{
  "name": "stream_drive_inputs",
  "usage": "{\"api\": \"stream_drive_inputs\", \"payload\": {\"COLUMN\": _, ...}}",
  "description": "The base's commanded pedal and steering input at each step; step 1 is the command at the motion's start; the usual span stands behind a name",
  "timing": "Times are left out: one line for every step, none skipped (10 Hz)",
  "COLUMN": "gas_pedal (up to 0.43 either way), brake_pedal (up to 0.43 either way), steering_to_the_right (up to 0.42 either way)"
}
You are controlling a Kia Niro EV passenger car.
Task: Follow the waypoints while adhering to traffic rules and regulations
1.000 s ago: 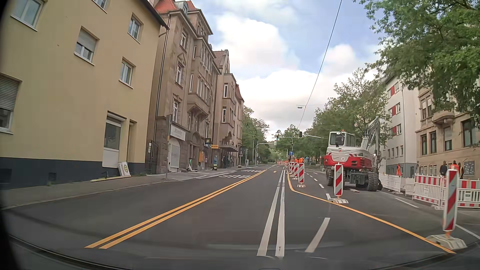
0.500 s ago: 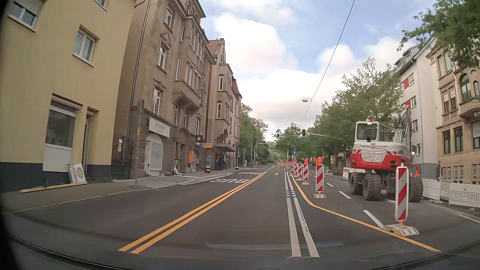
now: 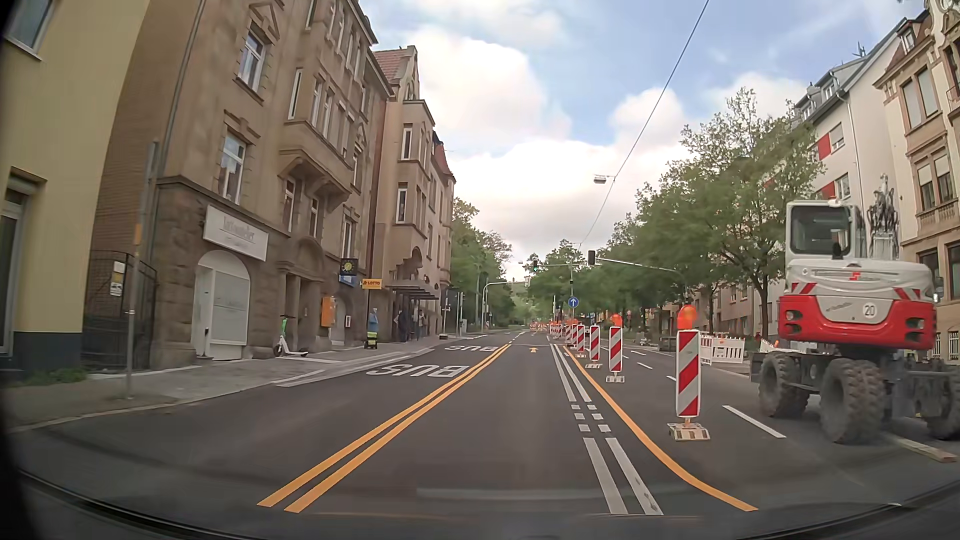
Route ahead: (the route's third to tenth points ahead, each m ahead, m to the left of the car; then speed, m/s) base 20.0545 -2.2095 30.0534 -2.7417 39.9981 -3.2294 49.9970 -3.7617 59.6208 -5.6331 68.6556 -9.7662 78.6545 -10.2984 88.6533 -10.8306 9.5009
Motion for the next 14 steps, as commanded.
{"api": "stream_drive_inputs", "payload": {"gas_pedal": 0.130, "brake_pedal": 0.000, "steering_to_the_right": 0.041}}
{"api": "stream_drive_inputs", "payload": {"gas_pedal": 0.130, "brake_pedal": 0.000, "steering_to_the_right": 0.037}}
{"api": "stream_drive_inputs", "payload": {"gas_pedal": 0.130, "brake_pedal": 0.000, "steering_to_the_right": 0.035}}
{"api": "stream_drive_inputs", "payload": {"gas_pedal": 0.130, "brake_pedal": 0.000, "steering_to_the_right": 0.034}}
{"api": "stream_drive_inputs", "payload": {"gas_pedal": 0.130, "brake_pedal": 0.000, "steering_to_the_right": 0.032}}
{"api": "stream_drive_inputs", "payload": {"gas_pedal": 0.130, "brake_pedal": 0.000, "steering_to_the_right": 0.028}}
{"api": "stream_drive_inputs", "payload": {"gas_pedal": 0.130, "brake_pedal": 0.000, "steering_to_the_right": 0.023}}
{"api": "stream_drive_inputs", "payload": {"gas_pedal": 0.130, "brake_pedal": 0.000, "steering_to_the_right": 0.016}}
{"api": "stream_drive_inputs", "payload": {"gas_pedal": 0.138, "brake_pedal": 0.000, "steering_to_the_right": 0.012}}
{"api": "stream_drive_inputs", "payload": {"gas_pedal": 0.138, "brake_pedal": 0.000, "steering_to_the_right": 0.008}}
{"api": "stream_drive_inputs", "payload": {"gas_pedal": 0.138, "brake_pedal": 0.000, "steering_to_the_right": 0.005}}
{"api": "stream_drive_inputs", "payload": {"gas_pedal": 0.138, "brake_pedal": 0.000, "steering_to_the_right": 0.004}}
{"api": "stream_drive_inputs", "payload": {"gas_pedal": 0.138, "brake_pedal": 0.000, "steering_to_the_right": 0.000}}
{"api": "stream_drive_inputs", "payload": {"gas_pedal": 0.138, "brake_pedal": 0.000, "steering_to_the_right": -0.004}}
